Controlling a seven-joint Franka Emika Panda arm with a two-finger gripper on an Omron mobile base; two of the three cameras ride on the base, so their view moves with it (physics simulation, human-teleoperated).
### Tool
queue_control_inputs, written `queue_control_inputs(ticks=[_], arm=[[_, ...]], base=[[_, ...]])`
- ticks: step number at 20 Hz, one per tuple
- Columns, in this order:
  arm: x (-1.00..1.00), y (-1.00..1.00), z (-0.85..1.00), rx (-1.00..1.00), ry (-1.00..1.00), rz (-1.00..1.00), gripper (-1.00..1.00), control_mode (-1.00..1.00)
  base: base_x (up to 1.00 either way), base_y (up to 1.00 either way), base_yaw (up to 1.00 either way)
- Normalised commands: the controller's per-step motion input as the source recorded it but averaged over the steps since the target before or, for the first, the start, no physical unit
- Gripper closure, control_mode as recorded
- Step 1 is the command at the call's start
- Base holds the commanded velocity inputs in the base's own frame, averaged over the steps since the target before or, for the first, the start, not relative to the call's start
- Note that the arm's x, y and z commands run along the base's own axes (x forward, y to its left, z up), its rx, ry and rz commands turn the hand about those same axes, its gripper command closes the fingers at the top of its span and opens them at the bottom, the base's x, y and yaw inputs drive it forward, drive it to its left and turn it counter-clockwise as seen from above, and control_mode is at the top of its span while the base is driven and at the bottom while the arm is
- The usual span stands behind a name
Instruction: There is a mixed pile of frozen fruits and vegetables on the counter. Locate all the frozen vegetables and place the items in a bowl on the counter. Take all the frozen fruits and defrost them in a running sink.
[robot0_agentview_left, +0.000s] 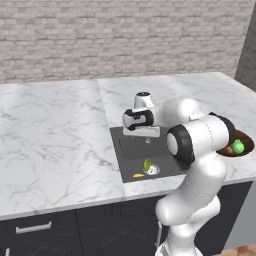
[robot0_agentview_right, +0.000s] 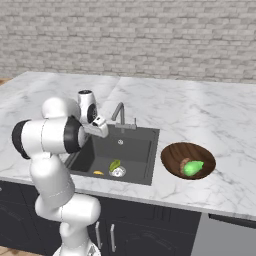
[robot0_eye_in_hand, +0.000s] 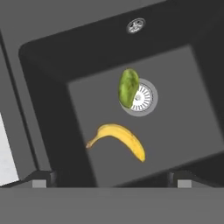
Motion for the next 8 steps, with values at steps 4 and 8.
queue_control_inputs(ticks=[4,8], arm=[[-0.32,0.01,0.16,0.02,-0.15,0.02,-1.0,-1.0],[-0.39,0.01,0.19,0.01,-0.19,0.02,-1.0,-1.0]], base=[[0.0,0.0,0.0],[0.0,0.0,0.0]])
